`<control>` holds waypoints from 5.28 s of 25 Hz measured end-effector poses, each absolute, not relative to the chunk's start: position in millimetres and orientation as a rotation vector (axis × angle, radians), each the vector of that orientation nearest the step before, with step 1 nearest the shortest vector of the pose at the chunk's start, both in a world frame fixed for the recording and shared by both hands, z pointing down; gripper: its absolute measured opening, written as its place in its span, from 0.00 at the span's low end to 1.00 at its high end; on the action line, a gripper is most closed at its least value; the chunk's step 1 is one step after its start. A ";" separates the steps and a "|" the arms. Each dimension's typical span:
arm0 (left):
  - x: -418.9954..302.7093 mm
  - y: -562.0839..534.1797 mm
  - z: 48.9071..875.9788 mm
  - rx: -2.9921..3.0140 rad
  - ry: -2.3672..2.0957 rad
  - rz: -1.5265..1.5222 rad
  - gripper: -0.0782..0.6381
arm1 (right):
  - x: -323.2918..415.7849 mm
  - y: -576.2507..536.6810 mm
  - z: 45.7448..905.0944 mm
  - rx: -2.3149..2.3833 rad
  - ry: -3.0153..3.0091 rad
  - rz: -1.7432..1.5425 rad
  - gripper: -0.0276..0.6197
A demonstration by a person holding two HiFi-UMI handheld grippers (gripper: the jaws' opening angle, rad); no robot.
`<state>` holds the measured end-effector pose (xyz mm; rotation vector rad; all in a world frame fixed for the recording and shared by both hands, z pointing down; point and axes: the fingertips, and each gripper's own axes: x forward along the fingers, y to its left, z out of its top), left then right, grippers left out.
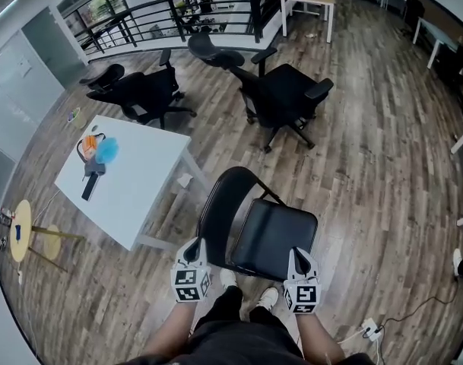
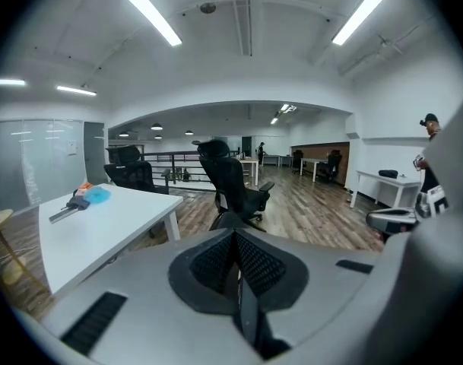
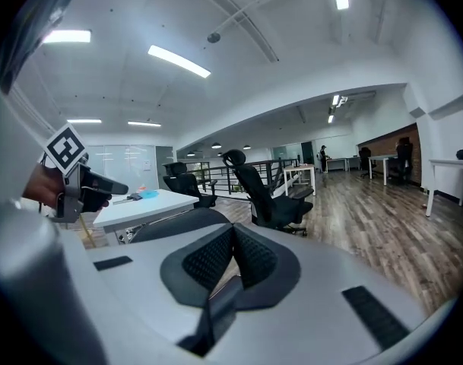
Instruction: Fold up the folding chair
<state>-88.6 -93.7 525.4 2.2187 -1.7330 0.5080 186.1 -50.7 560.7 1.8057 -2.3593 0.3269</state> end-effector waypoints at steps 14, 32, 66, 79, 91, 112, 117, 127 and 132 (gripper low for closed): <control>-113.8 -155.3 606.4 2.111 -1.652 0.751 0.33 | 213.0 -75.7 703.3 1.793 -2.145 0.745 0.07; -99.3 -193.5 727.5 2.041 -1.409 0.947 0.53 | 281.1 -23.3 1028.4 1.568 -1.899 1.750 0.69; -67.0 -185.5 710.5 2.097 -1.265 0.813 0.34 | 238.7 -36.4 1036.5 1.137 -2.118 2.139 0.71; -73.2 -173.7 617.0 2.176 -1.183 0.650 0.27 | 149.1 -55.7 888.2 1.078 -2.206 2.153 0.70; -112.8 -187.7 545.7 2.180 -1.173 0.553 0.24 | 8.5 -112.0 744.2 0.989 -2.386 2.148 0.71; -194.4 -205.8 514.7 2.178 -1.134 0.515 0.28 | -189.2 -187.7 679.2 0.838 -2.557 2.287 0.70; -212.3 -214.6 516.9 2.177 -1.134 0.510 0.28 | -200.4 -193.0 685.3 0.856 -2.483 2.373 0.70; -275.0 -239.5 523.0 2.166 -1.103 0.474 0.28 | -252.0 -213.3 690.1 0.855 -2.432 2.413 0.71; -309.4 -253.9 529.3 2.164 -1.101 0.468 0.28 | -281.1 -226.3 689.9 0.863 -2.407 2.426 0.71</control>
